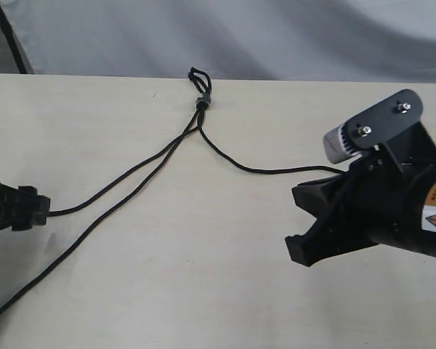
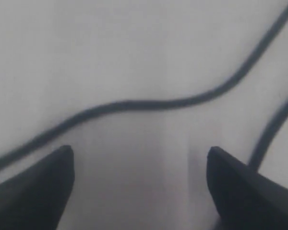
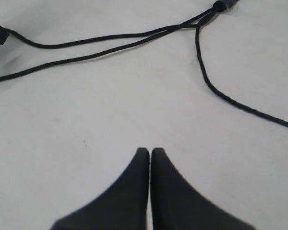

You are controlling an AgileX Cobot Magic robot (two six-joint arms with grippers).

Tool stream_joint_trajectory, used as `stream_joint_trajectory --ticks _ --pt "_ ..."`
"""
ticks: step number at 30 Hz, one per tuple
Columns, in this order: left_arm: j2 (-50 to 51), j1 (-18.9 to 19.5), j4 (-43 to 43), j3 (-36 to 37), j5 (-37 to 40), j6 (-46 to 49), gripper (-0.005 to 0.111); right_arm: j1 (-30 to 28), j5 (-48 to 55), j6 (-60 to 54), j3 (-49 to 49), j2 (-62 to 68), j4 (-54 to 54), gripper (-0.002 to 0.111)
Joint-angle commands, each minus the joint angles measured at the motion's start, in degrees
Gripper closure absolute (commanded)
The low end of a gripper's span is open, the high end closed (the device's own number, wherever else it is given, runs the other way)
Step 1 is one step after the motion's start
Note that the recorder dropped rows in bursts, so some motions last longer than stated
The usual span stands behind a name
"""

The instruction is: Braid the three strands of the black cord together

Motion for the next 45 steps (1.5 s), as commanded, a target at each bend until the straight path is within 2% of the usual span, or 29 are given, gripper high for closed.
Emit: stream_joint_trajectory --ticks 1,8,15,21,24,29,30,35,38,45 --pt "0.20 -3.12 -0.29 0.03 5.75 2.28 0.035 0.52 0.63 -1.64 -0.57 2.67 0.00 0.106" --pt "0.59 -12.12 -3.11 0.06 6.71 7.63 0.035 0.52 0.75 -1.64 -0.57 2.79 -0.32 0.106" --pt "1.24 -12.43 -2.73 0.16 3.67 7.63 0.035 0.52 1.38 -1.64 -0.57 2.79 -0.32 0.106" --pt "6.58 -12.43 -2.60 0.16 2.31 9.68 0.036 0.52 1.79 -1.64 -0.57 2.79 -0.32 0.106" --pt "7.47 -12.43 -2.60 0.16 2.43 9.83 0.052 0.52 1.79 -1.64 -0.57 2.79 -0.32 0.106" --pt "7.47 -12.43 -3.07 0.16 4.19 9.83 0.102 0.52 1.79 -1.64 -0.57 2.79 -0.32 0.106" --pt "7.47 -12.43 -3.07 0.16 4.86 9.99 0.106 0.52 1.67 -1.64 -0.57 2.79 -0.55 0.106" --pt "6.93 -15.41 -6.51 0.16 5.84 10.26 0.105 0.05 1.57 -2.44 -0.57 2.79 -2.83 0.106" --pt "4.85 -18.16 -10.81 0.16 6.44 11.77 0.105 -4.23 -0.04 -1.28 -0.57 3.21 -3.16 0.106" --pt "-1.31 -23.42 -19.26 -2.51 9.02 14.76 0.105 -20.59 -1.75 -1.64 -2.71 11.90 -3.16 0.106"
